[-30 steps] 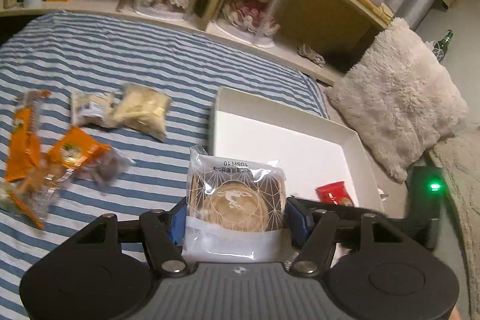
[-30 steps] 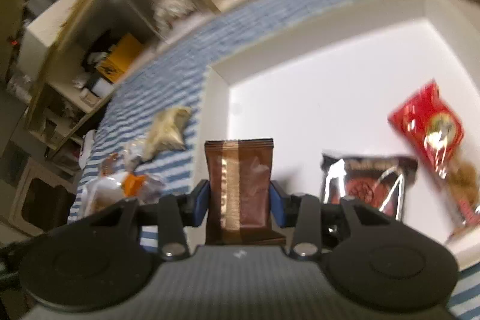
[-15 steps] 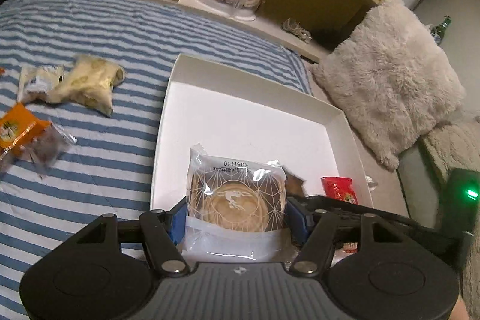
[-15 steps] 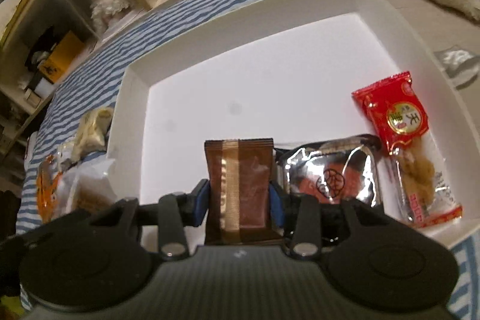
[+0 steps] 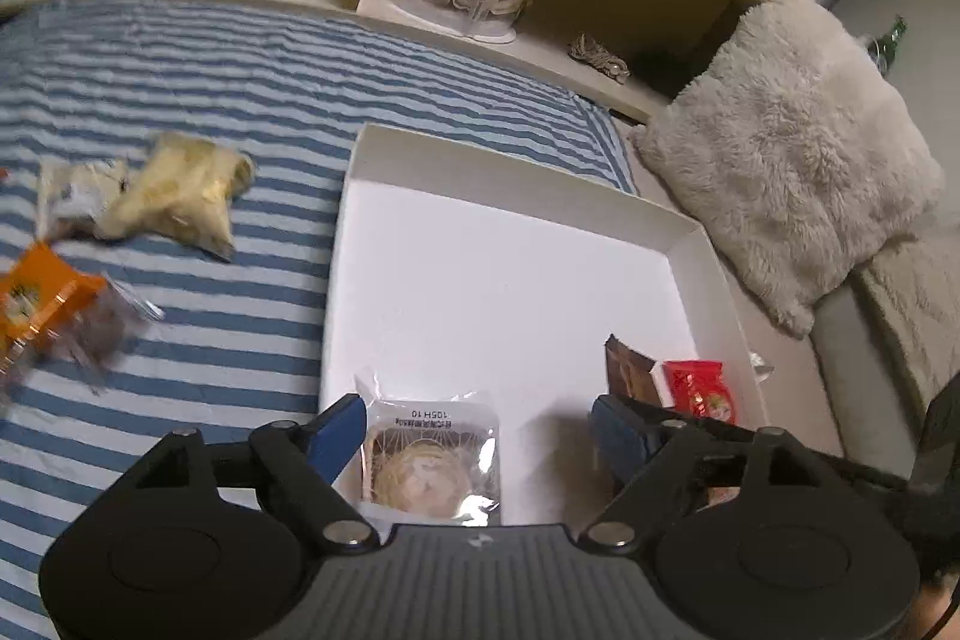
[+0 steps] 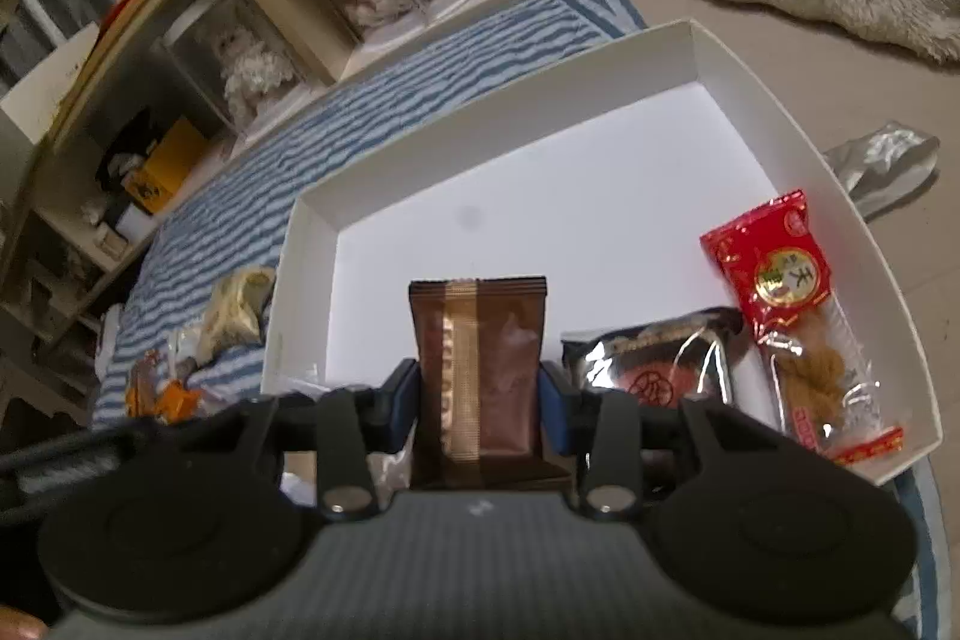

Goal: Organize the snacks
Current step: 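Carry both snacks into the white tray and release them beside the others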

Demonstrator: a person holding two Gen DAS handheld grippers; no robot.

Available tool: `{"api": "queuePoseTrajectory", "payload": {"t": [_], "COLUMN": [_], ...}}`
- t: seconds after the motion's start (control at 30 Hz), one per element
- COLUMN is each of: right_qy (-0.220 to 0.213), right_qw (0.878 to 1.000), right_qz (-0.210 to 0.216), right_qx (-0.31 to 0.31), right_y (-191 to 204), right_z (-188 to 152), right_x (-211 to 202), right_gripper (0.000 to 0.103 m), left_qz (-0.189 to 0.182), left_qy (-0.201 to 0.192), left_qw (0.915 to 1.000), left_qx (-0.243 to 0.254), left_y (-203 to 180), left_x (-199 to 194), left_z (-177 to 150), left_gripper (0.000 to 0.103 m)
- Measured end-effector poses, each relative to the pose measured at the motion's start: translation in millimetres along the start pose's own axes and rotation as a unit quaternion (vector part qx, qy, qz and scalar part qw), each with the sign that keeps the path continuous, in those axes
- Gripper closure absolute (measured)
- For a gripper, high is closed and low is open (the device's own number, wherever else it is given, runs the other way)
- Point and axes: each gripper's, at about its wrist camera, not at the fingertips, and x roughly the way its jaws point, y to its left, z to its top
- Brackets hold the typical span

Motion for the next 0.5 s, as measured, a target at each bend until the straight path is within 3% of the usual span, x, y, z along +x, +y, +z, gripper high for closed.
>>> {"api": "queuePoseTrajectory", "payload": {"t": [0.17, 0.3, 0.5], "right_qy": [0.006, 0.009, 0.014], "right_qw": [0.999, 0.998, 0.995], "right_qz": [-0.018, -0.044, -0.076], "right_qx": [-0.027, -0.044, -0.06], "right_y": [8.0, 20.0, 25.1], "right_z": [3.1, 1.8, -9.1], "right_x": [0.5, 1.3, -6.6], "right_gripper": [0.053, 0.03, 0.021], "left_qz": [0.028, 0.047, 0.061], "left_qy": [0.013, 0.026, 0.038], "left_qw": [0.9989, 0.9971, 0.9954], "left_qx": [0.036, 0.053, 0.062], "left_y": [0.5, 4.4, 10.7], "left_x": [-5.6, -6.7, -9.9], "left_z": [-4.2, -9.9, -16.1], "left_gripper": [0.014, 0.009, 0.002]}}
